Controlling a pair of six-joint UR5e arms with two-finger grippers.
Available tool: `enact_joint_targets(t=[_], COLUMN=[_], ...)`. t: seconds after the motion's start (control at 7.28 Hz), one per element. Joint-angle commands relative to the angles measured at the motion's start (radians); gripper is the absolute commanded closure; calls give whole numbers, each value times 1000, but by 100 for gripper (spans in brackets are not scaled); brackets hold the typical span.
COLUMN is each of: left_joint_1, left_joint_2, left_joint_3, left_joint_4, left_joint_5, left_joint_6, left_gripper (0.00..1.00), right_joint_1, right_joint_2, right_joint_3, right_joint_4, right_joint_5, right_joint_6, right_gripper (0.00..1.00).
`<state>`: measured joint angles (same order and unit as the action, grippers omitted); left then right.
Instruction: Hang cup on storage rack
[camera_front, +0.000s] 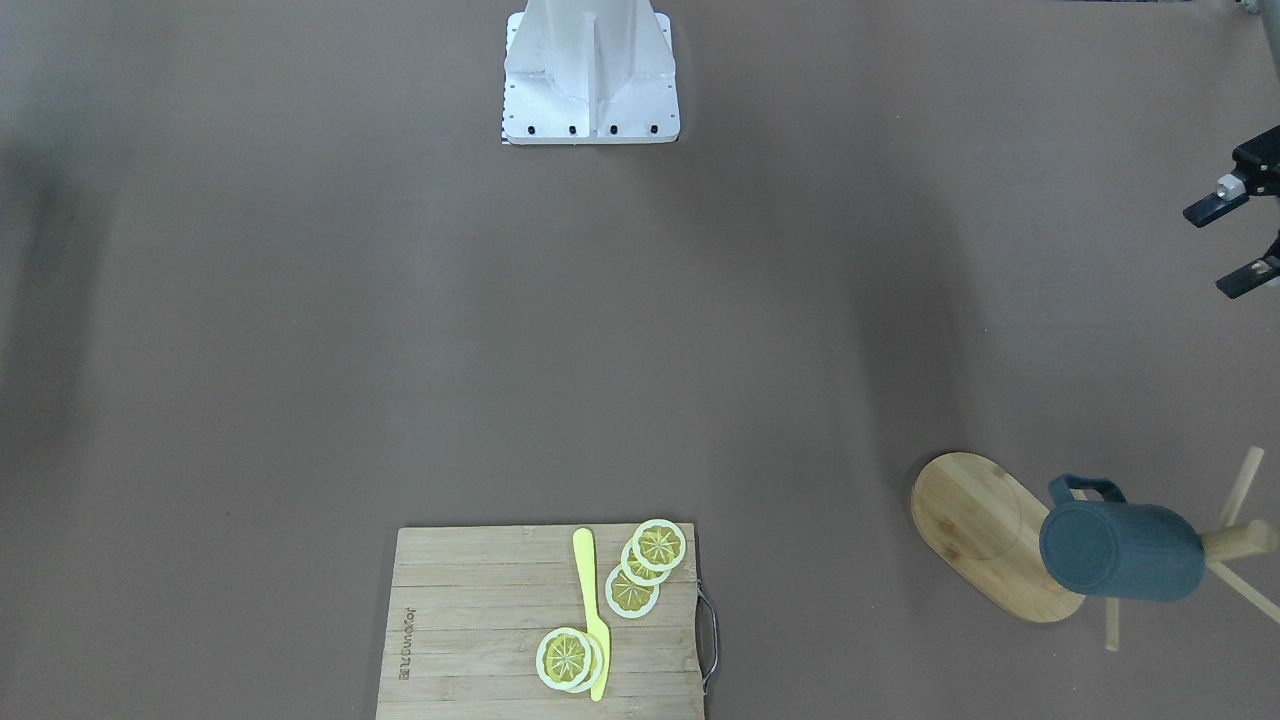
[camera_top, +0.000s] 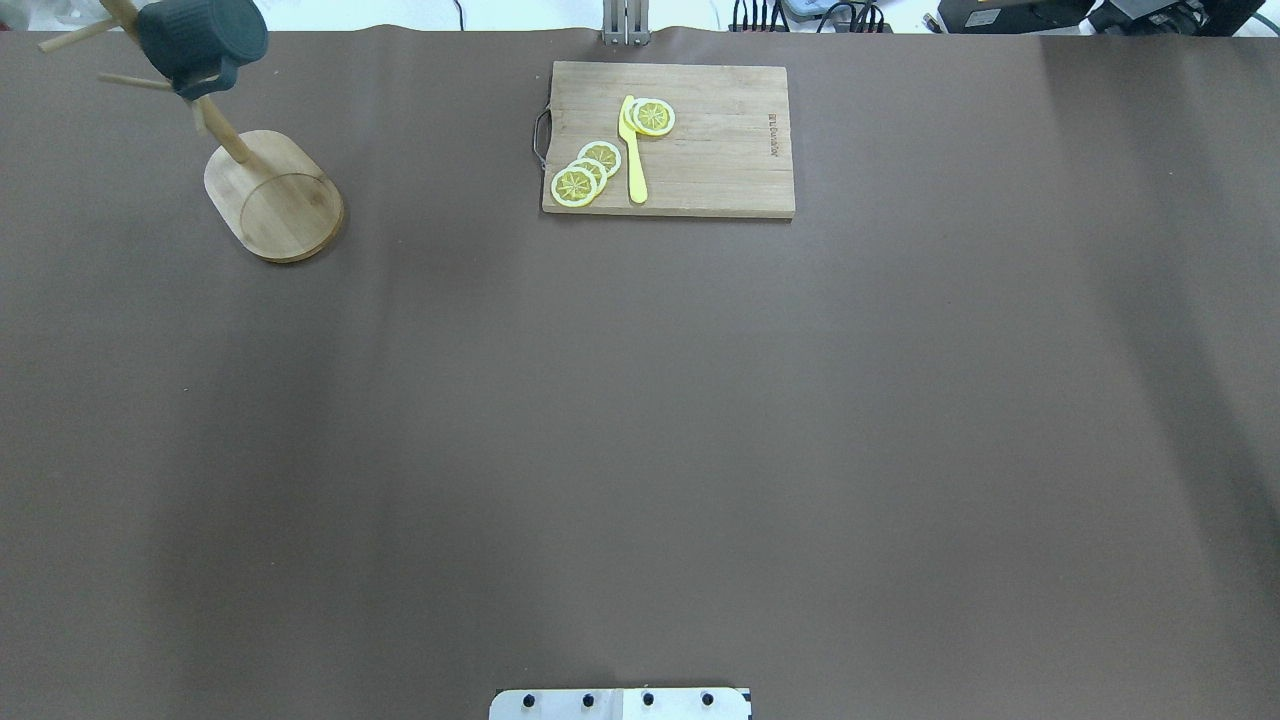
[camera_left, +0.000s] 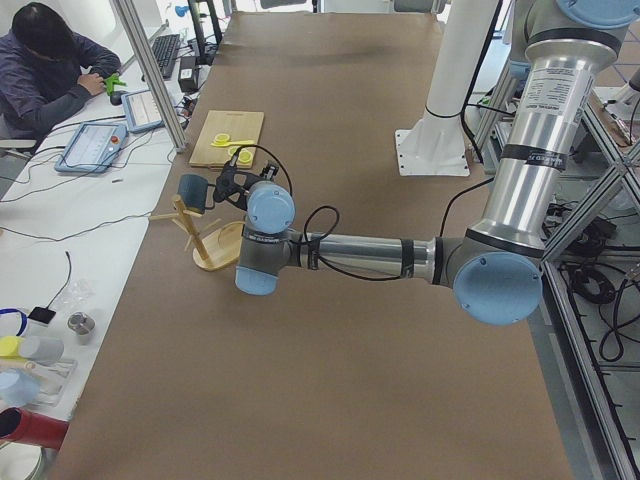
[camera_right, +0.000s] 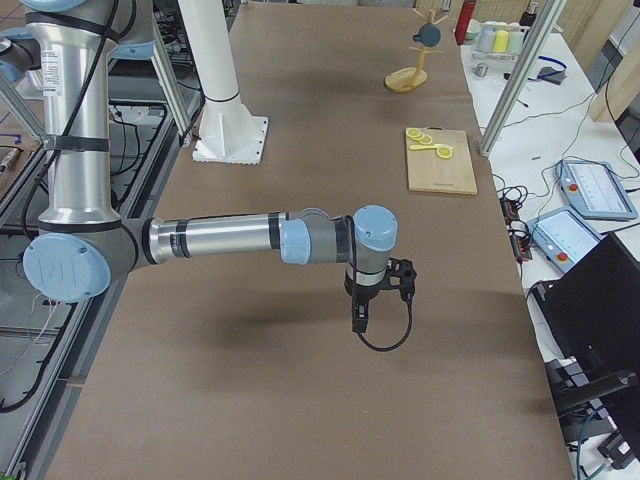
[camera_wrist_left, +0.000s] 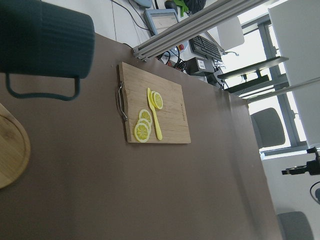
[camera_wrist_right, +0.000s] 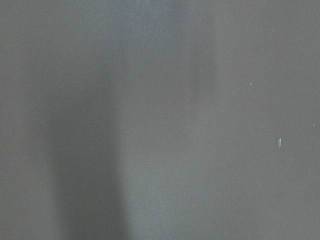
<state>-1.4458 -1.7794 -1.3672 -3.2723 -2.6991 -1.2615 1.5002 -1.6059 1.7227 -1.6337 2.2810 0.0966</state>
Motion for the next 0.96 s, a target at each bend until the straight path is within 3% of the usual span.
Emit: enact_joint_targets(t=[0.0, 0.27, 0.82], left_joint_1=[-28, -44, -48], left_joint_2=[28, 26, 81], left_joint_3=[2, 0, -4], left_joint_4=[45, 86, 351], left_joint_5=[8, 144, 442], left_joint_6=[123, 225, 794], left_gripper=[1, 2, 1], right_joint_1=[0, 0, 0], right_joint_2=[0, 0, -3], right_joint_3=[0, 0, 0], right_joint_4=[0, 0, 0], right_joint_5=[-3, -3, -5], right_joint_6=[0, 0, 0], right_gripper=[0, 0, 0])
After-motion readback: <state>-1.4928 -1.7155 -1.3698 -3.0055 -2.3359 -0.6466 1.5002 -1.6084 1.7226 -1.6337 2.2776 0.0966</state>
